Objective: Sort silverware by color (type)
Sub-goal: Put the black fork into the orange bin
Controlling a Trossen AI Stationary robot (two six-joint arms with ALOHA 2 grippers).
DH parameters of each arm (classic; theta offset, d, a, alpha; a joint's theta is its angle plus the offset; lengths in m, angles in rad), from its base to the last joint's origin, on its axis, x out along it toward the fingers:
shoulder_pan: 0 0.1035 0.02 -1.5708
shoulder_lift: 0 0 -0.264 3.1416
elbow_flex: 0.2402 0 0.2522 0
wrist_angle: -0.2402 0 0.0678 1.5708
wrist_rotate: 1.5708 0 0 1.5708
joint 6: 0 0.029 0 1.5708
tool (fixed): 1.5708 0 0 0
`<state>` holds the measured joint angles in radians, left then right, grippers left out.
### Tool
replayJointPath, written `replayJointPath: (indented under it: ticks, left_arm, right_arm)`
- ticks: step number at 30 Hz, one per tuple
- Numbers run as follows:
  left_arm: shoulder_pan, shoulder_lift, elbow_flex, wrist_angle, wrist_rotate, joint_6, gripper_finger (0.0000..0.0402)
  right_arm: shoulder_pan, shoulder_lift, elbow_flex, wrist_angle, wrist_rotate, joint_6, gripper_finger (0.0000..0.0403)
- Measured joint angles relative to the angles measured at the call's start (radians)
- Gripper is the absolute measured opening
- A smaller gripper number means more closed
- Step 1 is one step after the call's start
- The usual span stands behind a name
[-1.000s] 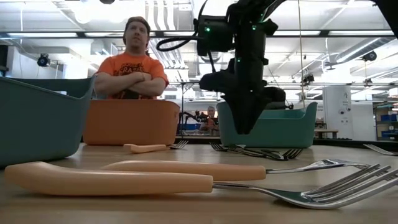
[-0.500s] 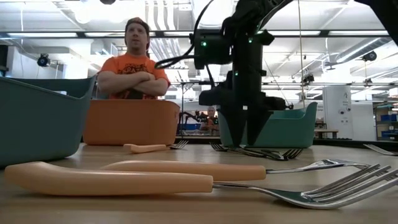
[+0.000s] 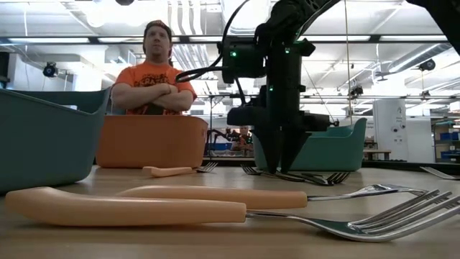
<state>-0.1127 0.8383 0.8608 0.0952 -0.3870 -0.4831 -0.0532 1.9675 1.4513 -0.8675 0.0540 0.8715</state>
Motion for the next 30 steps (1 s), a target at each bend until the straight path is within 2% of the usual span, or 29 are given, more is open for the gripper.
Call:
replayJointPath:
  ticks: [14, 25, 30]
  left_arm:
    - [0.000, 0.000, 0.000, 0.000, 0.000, -0.005, 0.0078]
    - [0.000, 0.000, 0.000, 0.000, 0.000, -0.008, 0.0078]
    - [0.000, 0.000, 0.001, 0.001, 0.000, -0.008, 0.0078]
  right_arm:
    - [0.000, 0.000, -0.020, 0.021, 0.002, -0.035, 0.0015]
    - [0.004, -0.012, -0.011, 0.018, -0.001, -0.039, 0.0010]
    - [0.008, -0.078, -0.008, 0.012, -0.001, -0.041, 0.0009]
